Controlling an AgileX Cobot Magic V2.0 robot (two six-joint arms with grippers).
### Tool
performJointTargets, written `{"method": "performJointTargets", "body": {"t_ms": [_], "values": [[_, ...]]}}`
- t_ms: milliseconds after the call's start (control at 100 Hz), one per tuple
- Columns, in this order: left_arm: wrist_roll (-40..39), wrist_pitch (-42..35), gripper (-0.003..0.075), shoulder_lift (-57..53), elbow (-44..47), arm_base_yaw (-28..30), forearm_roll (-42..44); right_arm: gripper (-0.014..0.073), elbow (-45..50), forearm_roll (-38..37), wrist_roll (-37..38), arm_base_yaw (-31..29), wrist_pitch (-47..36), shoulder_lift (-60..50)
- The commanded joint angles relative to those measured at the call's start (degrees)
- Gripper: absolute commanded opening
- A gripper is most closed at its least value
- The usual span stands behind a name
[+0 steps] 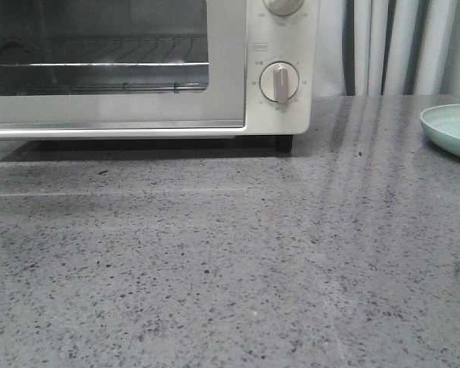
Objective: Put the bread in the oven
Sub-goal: 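Pull the oven door down and open with the left gripper, then lower the right gripper over the croissant on the blue plate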
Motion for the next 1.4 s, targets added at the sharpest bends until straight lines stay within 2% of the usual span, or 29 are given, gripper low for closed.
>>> {"method": "performJointTargets", "body": {"t_ms": [0, 220, 330, 560, 700, 860, 960, 1160, 1390], "values": [[-0.1, 5.5, -0.0022, -3.0, 2.6, -0.3, 0.6, -0.0069, -2.0, -0.1, -0.6, 0.6, -3.9, 0.9], [-0.1, 8.5, -0.0022, -8.8, 11.0, -0.3, 0.7, -0.0069, -2.0, -0.1, -0.6, 1.0, -7.2, 0.9], [-0.1, 11.0, -0.0022, -9.0, 14.4, -0.3, 0.7, -0.0069, -2.0, -0.1, -0.6, 1.0, -8.3, 0.9], [-0.1, 11.4, -0.0021, -9.0, 18.5, -0.3, 0.6, -0.0069, -2.2, -0.1, -0.6, 1.0, -9.0, 1.1], [-0.1, 11.8, -0.0022, -9.8, 17.6, -0.3, -2.0, -0.0069, -8.1, -0.2, -0.6, 1.0, -1.6, 6.4], [-0.1, 11.9, -0.0022, -14.9, 14.5, -0.3, -9.1, -0.006, -19.8, -1.3, -0.6, 0.8, 7.7, 19.9], [-0.1, 11.9, -0.0021, -19.5, 12.2, -0.3, -10.6, 0.0015, -26.9, -4.4, -0.4, -1.0, 11.0, 27.9], [-0.1, 11.7, -0.0021, -28.9, 8.6, -0.3, -10.6, 0.0366, -35.2, -11.9, 4.7, -4.5, 16.2, 41.4], [-0.2, 11.7, -0.0021, -34.1, 8.4, -0.3, -12.6, 0.0341, -35.7, -15.5, 5.0, -5.5, 17.3, 53.1]]}}
